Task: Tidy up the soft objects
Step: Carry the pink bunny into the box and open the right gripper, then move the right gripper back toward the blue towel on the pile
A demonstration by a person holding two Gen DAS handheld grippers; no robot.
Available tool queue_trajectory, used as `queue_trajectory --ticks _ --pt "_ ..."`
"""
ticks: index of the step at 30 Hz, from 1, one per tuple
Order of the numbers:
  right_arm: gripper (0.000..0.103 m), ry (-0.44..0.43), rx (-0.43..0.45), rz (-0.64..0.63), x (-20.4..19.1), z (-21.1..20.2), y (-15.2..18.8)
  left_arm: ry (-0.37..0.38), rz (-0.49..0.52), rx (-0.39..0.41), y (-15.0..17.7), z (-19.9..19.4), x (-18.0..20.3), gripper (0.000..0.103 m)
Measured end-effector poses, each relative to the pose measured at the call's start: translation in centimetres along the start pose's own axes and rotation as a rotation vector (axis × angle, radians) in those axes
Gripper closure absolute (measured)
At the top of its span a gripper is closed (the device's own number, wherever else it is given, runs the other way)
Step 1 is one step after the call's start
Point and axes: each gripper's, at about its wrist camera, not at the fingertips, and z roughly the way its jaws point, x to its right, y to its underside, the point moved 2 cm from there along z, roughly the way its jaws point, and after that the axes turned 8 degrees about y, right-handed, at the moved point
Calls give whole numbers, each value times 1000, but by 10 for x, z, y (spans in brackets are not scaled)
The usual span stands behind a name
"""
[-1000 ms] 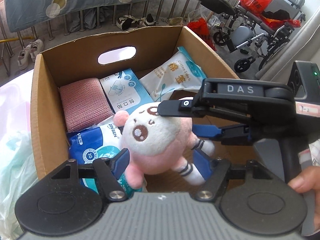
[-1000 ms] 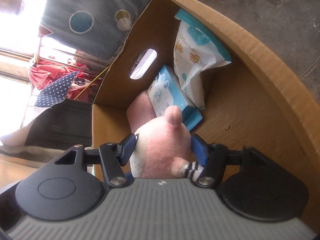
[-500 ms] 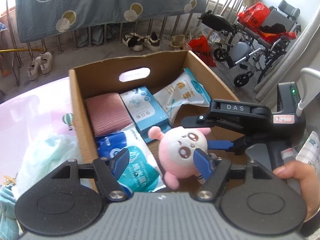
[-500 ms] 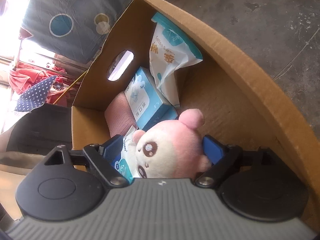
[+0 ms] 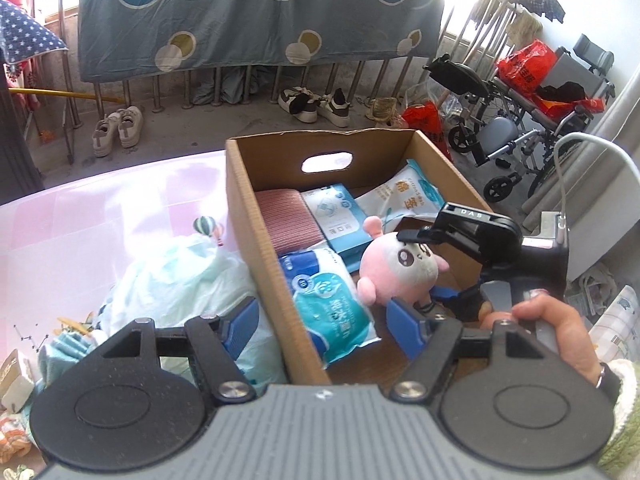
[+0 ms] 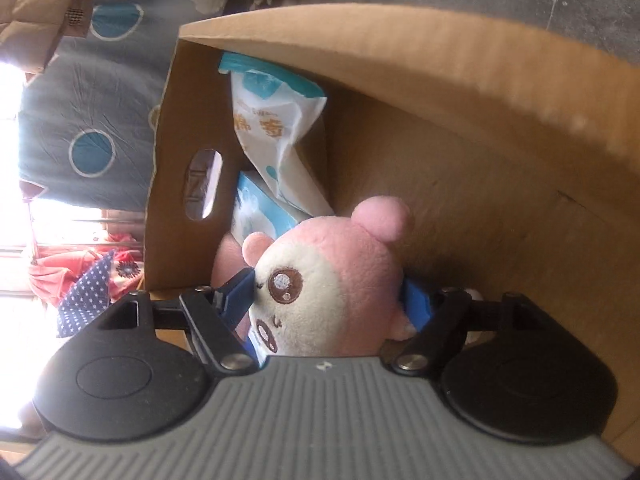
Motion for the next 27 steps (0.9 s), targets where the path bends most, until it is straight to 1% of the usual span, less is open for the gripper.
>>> queue_trajectory --ticks 2,3,5,7,11,14,16,19,24,27 --pt "26 1 -21 -34 -6 6 6 -10 -2 0 3 -3 -5 31" --pt "24 9 -31 -50 -9 9 9 -15 -5 1 5 -6 -8 31" --pt "21 41 -41 -74 -13 9 12 -21 -10 3 9 -9 -12 31" --pt "16 72 -53 -89 -16 7 13 -27 -13 7 13 -13 -16 31" --pt "14 92 -61 -139 -22 -11 14 -38 -23 18 21 -21 -24 31" --pt "14 87 -65 -190 -27 -27 20 -46 -33 31 29 -29 -29 31" --pt "14 68 -69 -218 -27 -39 24 -54 -42 42 36 -36 -34 31" --pt "14 17 -72 -242 -27 -60 36 -77 -54 54 48 -47 -39 31" --pt "14 -108 -31 -334 -29 -107 65 -141 -60 77 75 -69 -47 30" --pt "14 -177 -22 -409 -38 -127 86 -160 -78 95 94 -84 -55 30"
